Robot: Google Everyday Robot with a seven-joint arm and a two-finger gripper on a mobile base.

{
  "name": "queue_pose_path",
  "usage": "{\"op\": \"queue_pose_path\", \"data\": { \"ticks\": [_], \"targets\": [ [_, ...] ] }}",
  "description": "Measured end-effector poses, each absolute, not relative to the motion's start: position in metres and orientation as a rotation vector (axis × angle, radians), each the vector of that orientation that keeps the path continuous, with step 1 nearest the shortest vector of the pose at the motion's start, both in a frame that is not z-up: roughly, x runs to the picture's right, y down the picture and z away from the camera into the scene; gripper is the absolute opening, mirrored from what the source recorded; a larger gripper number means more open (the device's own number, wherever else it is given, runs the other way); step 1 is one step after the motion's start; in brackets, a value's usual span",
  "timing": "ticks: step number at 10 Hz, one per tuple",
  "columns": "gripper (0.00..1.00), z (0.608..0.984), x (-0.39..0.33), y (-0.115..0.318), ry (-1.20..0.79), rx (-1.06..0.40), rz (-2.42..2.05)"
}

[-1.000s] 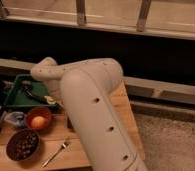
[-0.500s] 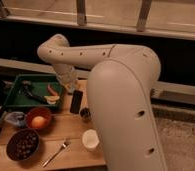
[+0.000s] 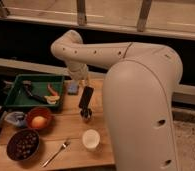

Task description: Place eraser in metal cup

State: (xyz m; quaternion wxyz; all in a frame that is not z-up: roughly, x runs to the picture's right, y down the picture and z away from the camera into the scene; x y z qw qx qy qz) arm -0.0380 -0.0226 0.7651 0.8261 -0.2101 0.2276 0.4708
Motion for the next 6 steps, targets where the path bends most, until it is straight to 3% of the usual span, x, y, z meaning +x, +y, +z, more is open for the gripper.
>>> {"op": "queue_pose_path", "data": {
  "ticks": [6],
  "targets": [
    [0.0, 0.792, -0.032, -0.001, 0.507, -0.468, 1.025]
  ]
}}
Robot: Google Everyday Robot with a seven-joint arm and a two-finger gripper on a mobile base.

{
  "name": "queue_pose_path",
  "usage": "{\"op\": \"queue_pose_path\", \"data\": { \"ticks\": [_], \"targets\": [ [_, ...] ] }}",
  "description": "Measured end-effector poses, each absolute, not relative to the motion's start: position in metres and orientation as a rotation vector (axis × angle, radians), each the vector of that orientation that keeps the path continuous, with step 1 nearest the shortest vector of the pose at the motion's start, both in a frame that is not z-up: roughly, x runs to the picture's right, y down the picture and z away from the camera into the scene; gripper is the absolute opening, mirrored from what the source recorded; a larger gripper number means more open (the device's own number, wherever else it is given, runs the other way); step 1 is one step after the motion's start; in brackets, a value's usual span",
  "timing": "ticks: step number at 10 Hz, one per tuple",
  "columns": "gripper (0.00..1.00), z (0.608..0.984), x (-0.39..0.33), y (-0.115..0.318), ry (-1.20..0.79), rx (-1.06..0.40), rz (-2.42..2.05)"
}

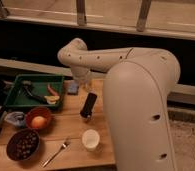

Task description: Place eraser in metal cup

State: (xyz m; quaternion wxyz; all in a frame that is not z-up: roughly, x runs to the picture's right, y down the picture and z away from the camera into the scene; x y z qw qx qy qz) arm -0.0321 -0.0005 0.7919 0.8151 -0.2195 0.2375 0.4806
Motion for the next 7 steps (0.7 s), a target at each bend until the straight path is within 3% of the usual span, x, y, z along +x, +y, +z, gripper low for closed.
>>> {"op": "queue_pose_path", "data": {
  "ticks": [7],
  "targets": [
    [0.04, 0.7927, -0.0271, 0.0043, 0.481, -0.461, 1.061]
  ]
}}
